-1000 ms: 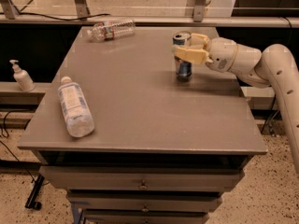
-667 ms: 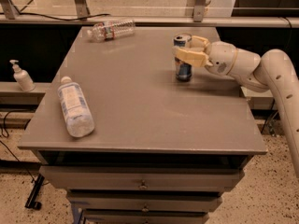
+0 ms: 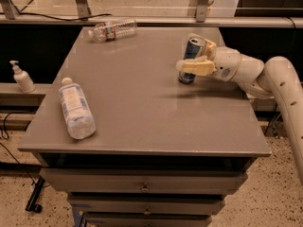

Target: Place redbull can upright

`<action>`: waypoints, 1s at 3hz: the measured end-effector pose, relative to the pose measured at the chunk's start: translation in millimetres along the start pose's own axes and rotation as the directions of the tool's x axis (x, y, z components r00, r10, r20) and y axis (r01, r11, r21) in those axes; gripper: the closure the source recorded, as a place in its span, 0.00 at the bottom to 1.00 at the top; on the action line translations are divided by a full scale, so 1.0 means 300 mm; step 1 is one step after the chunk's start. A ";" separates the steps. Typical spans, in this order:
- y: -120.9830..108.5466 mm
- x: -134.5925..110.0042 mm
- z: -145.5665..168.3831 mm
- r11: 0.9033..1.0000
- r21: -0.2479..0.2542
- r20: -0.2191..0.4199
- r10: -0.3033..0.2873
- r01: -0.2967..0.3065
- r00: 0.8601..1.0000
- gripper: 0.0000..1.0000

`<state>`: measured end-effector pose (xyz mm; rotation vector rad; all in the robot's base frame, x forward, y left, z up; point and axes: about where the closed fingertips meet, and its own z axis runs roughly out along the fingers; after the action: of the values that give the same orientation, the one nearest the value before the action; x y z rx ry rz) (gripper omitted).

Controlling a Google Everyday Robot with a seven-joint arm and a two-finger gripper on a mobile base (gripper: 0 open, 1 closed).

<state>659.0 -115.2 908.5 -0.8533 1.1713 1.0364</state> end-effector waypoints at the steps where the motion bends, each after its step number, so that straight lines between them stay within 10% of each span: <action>1: 0.001 -0.006 -0.019 1.000 0.009 -0.001 -0.002 0.002 1.000 0.00; 3: 0.002 -0.130 -0.164 0.991 0.112 -0.047 -0.070 0.075 0.996 0.00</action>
Offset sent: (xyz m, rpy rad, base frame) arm -0.0139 -0.0458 0.0123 -0.0423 -0.0079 -0.0958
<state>640.7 -168.1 936.9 -0.8253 1.2147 0.8873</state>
